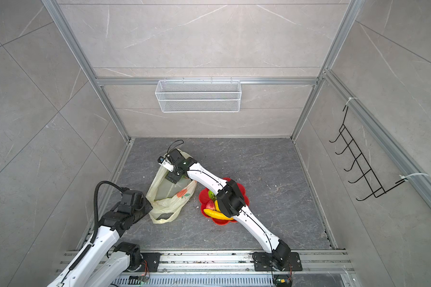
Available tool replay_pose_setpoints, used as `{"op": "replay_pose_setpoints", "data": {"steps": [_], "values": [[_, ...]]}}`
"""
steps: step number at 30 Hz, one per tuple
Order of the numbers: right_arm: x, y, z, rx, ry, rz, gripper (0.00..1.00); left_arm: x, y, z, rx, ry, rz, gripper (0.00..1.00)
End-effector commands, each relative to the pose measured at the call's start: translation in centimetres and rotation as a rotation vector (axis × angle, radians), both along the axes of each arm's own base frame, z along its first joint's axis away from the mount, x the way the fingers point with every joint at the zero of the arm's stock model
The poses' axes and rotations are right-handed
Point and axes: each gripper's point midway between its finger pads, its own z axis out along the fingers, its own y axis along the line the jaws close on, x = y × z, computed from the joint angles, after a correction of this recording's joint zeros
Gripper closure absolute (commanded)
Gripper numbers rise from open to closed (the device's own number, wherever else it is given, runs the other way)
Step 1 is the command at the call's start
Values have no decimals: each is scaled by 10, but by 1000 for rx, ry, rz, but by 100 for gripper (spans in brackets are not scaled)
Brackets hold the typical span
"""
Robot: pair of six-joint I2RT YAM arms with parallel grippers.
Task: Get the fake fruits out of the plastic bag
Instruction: 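Reach the right gripper down into the bag toward the green grapes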
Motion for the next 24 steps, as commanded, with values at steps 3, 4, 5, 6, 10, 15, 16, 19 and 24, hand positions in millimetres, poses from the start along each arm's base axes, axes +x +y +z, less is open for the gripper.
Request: {"op": "replay_pose_setpoints", "data": {"steps": [3, 4, 5, 6, 10, 15, 16, 19, 24], "values": [[-6, -18, -36, -111, 60, 18, 13, 3, 9, 10, 23, -15, 27, 100], [-6, -20, -39, -123, 66, 19, 13, 4, 9, 11, 23, -18, 28, 100], [-8, -21, -41, -134, 73, 23, 13, 5, 10, 12, 25, -19, 29, 100], [-9, -23, -45, -145, 78, 31, 13, 6, 10, 12, 24, -22, 31, 100], [-12, -30, -63, -198, 87, 41, 15, 12, 9, 16, 17, -36, 30, 100], [-33, -25, -67, -206, 145, 98, 21, 22, 9, 18, 22, -30, 24, 100], [-39, -23, -67, -206, 155, 113, 24, 23, 9, 17, 23, -31, 23, 100], [-53, -20, -65, -196, 199, 136, 36, 27, 10, 15, 38, -26, 19, 100], [-62, -24, -68, -202, 243, 138, 42, 30, 14, 10, 57, -8, 16, 100]]}}
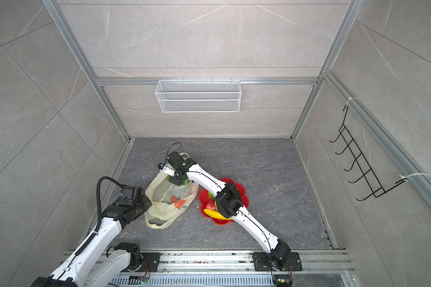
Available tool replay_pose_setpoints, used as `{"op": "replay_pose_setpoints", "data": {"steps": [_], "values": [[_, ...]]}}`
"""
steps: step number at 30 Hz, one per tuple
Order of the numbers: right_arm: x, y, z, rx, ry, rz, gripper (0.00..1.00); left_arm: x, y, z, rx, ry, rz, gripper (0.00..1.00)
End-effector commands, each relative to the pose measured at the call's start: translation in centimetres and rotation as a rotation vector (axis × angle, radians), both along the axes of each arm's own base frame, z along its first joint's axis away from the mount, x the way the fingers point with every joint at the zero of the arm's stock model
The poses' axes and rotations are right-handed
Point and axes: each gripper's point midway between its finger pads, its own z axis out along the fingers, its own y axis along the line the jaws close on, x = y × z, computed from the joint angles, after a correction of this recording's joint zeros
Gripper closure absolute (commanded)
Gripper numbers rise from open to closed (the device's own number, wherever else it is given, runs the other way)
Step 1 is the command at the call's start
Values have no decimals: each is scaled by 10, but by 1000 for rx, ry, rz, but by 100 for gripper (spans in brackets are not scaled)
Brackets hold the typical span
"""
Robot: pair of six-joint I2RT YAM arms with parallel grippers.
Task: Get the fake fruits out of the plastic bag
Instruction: 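Reach the right gripper down into the bag toward the green grapes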
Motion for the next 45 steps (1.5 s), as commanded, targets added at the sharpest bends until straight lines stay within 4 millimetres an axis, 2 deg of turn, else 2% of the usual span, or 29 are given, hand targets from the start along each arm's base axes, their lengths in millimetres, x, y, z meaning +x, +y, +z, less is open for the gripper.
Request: {"op": "replay_pose_setpoints", "data": {"steps": [1, 4, 8, 10, 12, 14, 16, 20, 29, 31, 34, 45], "values": [[-38, -18, -38, -106, 162, 21, 42, 15, 3, 16, 26, -58, -13, 100], [-41, -19, -45, -122, 174, 18, 39, 16, 5, 13, 31, -54, -11, 100], [-42, -17, -49, -120, 177, 13, 39, 19, 3, 10, 25, -49, -14, 100], [-44, -14, -51, -120, 177, 17, 44, 19, 3, 8, 21, -45, -14, 100], [-44, -12, -48, -112, 174, 15, 54, 20, 3, 7, 21, -42, -15, 100], [-47, -8, -39, -84, 187, 22, 64, 19, 3, 6, 22, -40, -13, 100], [-50, -4, -30, -59, 194, 31, 70, 19, 3, 6, 22, -39, -14, 100], [-51, 1, -8, -16, 174, 39, 73, 19, 5, 5, 24, -36, -7, 100], [-57, 8, 29, 69, 153, 50, 76, 20, 9, 0, -4, -18, 14, 100], [-60, 8, 32, 82, 152, 51, 76, 21, 10, 0, -12, -20, 22, 100], [-64, 11, 52, 125, 132, 59, 76, 25, 12, 1, -23, -24, 36, 100], [-83, 15, 78, 219, 118, 73, 77, 35, 10, 3, -55, -34, 49, 100]]}}
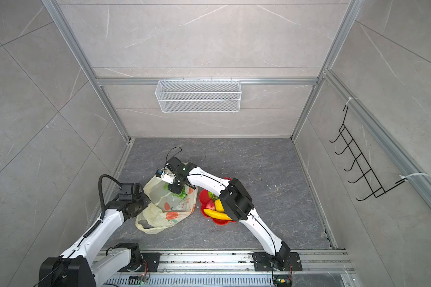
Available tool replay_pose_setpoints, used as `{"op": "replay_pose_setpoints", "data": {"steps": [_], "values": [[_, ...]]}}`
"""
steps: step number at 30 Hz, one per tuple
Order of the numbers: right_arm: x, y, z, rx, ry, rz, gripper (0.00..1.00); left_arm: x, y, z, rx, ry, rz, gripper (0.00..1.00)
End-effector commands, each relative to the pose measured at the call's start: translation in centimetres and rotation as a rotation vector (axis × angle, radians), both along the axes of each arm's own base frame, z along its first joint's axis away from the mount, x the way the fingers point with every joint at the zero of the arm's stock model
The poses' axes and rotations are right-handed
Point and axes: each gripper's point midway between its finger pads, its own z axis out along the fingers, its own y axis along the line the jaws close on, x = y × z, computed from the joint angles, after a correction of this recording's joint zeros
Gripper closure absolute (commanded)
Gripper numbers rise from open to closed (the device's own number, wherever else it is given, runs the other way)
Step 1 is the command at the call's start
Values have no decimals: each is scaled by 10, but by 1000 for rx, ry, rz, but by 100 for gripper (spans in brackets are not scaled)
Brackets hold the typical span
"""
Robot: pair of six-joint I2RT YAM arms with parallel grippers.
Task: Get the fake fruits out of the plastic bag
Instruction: 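Reach the right gripper down into the bag toward the green grapes, then grasp the green grapes with the right gripper and lift them out of the bag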
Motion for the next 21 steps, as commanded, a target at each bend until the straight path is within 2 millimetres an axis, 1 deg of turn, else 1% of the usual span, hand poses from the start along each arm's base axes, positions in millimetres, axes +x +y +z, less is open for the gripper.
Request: {"op": "replay_pose_setpoints", "data": {"steps": [1, 7, 13, 16, 21], "values": [[-6, 14, 44, 120, -32, 4, 77, 18, -1, 21, -18, -71, 6, 100], [-16, 19, 60, 172, -30, 8, 77, 19, 1, 20, -13, -64, 17, 100], [-27, 19, 92, 249, -23, -11, 78, 19, 4, 16, -13, -54, 31, 100], [-33, 16, 108, 285, -18, -25, 79, 20, 6, 15, -11, -55, 37, 100], [-36, 2, 132, 329, -39, -67, 80, 22, 10, 15, 15, -56, 34, 100]]}}
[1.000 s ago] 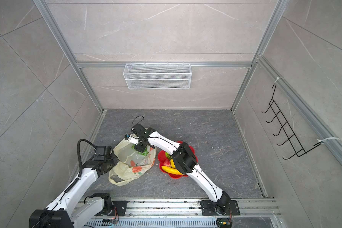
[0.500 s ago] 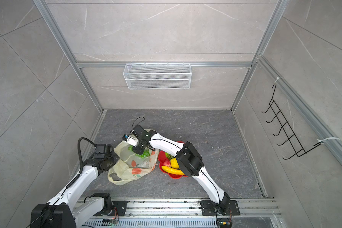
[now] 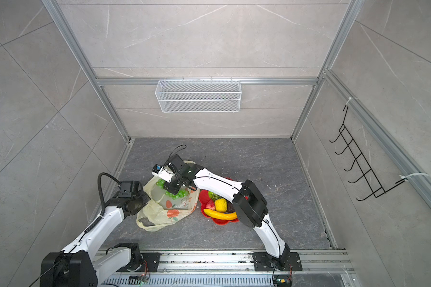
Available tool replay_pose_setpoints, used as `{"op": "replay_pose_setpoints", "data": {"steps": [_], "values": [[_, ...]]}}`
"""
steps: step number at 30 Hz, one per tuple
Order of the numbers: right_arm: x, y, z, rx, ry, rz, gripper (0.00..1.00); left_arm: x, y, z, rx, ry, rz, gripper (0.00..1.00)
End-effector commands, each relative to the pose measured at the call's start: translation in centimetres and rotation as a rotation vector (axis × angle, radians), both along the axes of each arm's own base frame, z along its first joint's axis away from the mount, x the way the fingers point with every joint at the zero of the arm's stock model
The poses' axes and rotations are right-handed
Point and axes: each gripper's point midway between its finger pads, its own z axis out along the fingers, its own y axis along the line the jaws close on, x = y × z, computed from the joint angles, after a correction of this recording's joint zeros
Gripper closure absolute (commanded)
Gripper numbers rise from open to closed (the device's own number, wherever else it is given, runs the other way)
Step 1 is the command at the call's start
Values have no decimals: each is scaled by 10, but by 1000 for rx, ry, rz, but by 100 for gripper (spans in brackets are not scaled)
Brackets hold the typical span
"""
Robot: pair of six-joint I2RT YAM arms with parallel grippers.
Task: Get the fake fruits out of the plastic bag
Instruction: 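Grasp the green grapes with the right gripper and lift them out of the bag, then carry the green grapes over the red plate with the right gripper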
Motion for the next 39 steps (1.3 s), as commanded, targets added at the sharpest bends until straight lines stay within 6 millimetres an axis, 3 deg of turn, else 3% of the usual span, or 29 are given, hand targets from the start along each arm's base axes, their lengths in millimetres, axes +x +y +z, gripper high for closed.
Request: {"op": "replay_pose_setpoints", "data": {"steps": [1, 8, 16, 23, 28, 35, 39], "values": [[-3, -3, 48, 101, -38, -35, 80, 13, 5, 14, 23, -53, 4, 100], [-2, -42, 84, 140, -65, -137, 80, 11, 14, 10, 82, -52, -5, 100], [6, -114, 95, 142, -75, -329, 80, 9, 16, 5, 76, -54, -8, 100], [3, -179, 81, 87, -62, -509, 80, 10, 15, 2, 66, -51, -13, 100], [-5, -216, 64, 30, -31, -619, 81, 10, 14, 1, 61, -50, -15, 100], [-10, -248, 38, -47, 14, -732, 81, 10, 14, 0, 57, -47, -18, 100], [-9, -253, 21, -80, 39, -754, 80, 10, 14, 0, 58, -48, -18, 100]]}}
